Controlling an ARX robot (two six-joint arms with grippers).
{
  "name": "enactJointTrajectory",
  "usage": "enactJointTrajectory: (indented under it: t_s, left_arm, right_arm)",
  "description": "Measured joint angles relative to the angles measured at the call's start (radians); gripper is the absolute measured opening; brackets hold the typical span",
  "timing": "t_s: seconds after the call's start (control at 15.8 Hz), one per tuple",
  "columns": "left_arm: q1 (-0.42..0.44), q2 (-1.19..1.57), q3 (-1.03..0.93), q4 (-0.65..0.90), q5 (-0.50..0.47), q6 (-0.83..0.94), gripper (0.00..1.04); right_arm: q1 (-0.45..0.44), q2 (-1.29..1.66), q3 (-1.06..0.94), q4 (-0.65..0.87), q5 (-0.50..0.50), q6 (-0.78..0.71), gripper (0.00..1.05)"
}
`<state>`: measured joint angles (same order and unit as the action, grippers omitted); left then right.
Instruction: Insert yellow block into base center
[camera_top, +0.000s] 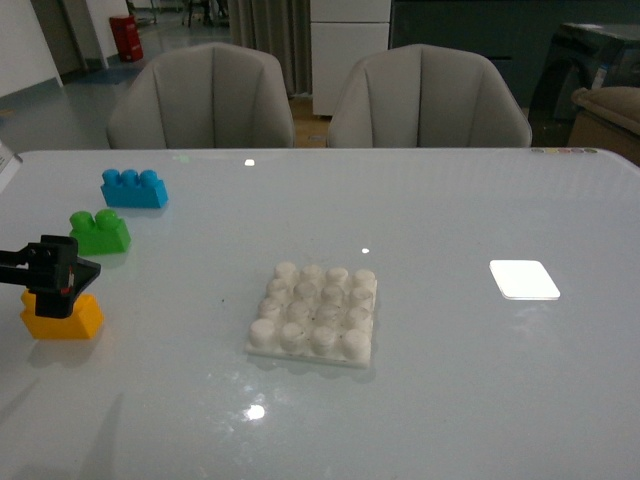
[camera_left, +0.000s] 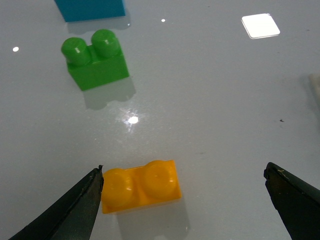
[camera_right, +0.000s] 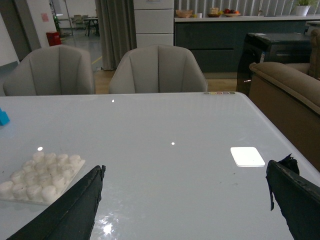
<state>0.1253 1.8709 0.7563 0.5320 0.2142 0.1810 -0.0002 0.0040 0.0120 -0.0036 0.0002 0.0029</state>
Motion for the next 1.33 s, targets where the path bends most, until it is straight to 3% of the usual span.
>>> enactJointTrajectory:
  t_s: [0.57,0.89,1.33]
  left_arm:
    - [0.031,0.073,0.030,0.003,0.019,-0.042,0.98]
    - [0.054,0.121,0.055,0.013,-0.017,-0.051,0.98]
    - [0.035,0.174,0.064,0.039,-0.012,-0.076,0.98]
  right_arm:
    - [0.000,0.000,0.000,0.000,0.000,0.000,0.98]
    - [0.000,0.000,0.000,0.000,0.000,0.000,0.98]
    - [0.000,0.000,0.000,0.000,0.000,0.000,0.98]
